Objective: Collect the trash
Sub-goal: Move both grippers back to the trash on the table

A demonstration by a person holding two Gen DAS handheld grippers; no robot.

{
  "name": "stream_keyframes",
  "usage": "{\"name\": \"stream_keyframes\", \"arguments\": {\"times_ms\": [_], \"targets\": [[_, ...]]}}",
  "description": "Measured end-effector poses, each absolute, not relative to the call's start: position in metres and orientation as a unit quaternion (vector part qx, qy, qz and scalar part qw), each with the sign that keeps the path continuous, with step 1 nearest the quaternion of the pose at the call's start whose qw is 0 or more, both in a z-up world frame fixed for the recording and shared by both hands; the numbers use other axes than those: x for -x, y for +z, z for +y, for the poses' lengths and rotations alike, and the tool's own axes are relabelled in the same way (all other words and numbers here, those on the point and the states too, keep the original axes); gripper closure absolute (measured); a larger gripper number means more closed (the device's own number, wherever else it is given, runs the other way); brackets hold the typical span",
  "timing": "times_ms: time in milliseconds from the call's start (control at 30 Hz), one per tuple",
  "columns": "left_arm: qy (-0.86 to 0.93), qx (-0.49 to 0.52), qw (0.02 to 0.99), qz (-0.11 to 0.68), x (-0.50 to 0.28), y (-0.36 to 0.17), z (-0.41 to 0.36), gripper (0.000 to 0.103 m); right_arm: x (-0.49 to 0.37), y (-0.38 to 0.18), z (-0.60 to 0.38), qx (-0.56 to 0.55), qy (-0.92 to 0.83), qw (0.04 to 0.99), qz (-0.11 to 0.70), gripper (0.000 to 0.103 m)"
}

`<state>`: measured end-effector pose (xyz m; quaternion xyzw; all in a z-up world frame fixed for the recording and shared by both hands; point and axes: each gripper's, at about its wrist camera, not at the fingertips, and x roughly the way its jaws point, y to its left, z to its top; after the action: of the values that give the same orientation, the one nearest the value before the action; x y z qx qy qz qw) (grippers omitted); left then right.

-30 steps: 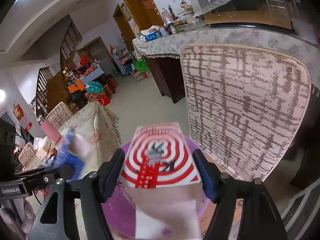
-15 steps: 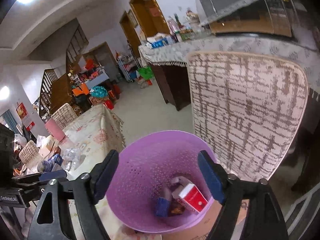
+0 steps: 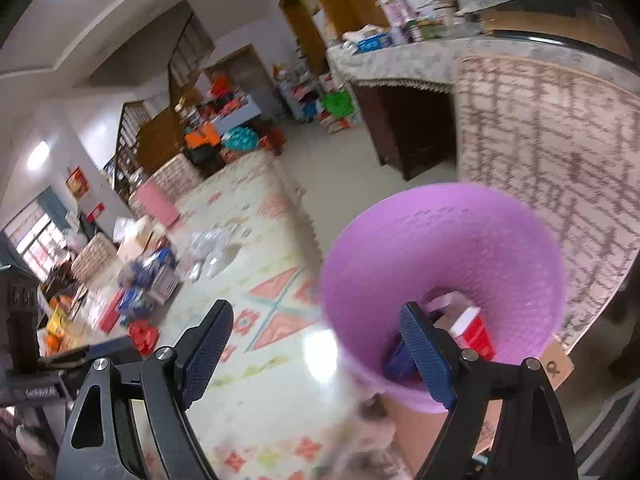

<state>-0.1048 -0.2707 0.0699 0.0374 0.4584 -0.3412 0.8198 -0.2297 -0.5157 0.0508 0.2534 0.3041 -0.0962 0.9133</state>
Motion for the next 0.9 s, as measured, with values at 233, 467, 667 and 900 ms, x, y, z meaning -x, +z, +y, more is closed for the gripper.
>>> {"name": "stream_keyframes", "arguments": {"times_ms": [233, 467, 667, 900], "targets": [[-0.247, -0.009, 0.855, 0.455, 0.074, 0.063, -0.176, 0.025, 0.205, 0.050, -0.469, -0.234, -0.060, 0.914, 0.327, 0.014], [-0.190, 0.008, 0.873, 0.448, 0.056, 0.057, -0.109, 0.025, 0.178, 0.046, -0.428, -0.216, -0.031, 0.910, 0.353, 0.014], [-0.156, 0.005, 0.881, 0.448, 0.041, 0.052, -0.067, 0.025, 0.158, 0.043, -0.397, -0.199, -0.009, 0.907, 0.371, 0.014], [-0.146, 0.000, 0.886, 0.440, 0.015, 0.051, -0.038, 0.025, 0.128, 0.037, -0.363, -0.183, 0.019, 0.901, 0.394, 0.014]]}}
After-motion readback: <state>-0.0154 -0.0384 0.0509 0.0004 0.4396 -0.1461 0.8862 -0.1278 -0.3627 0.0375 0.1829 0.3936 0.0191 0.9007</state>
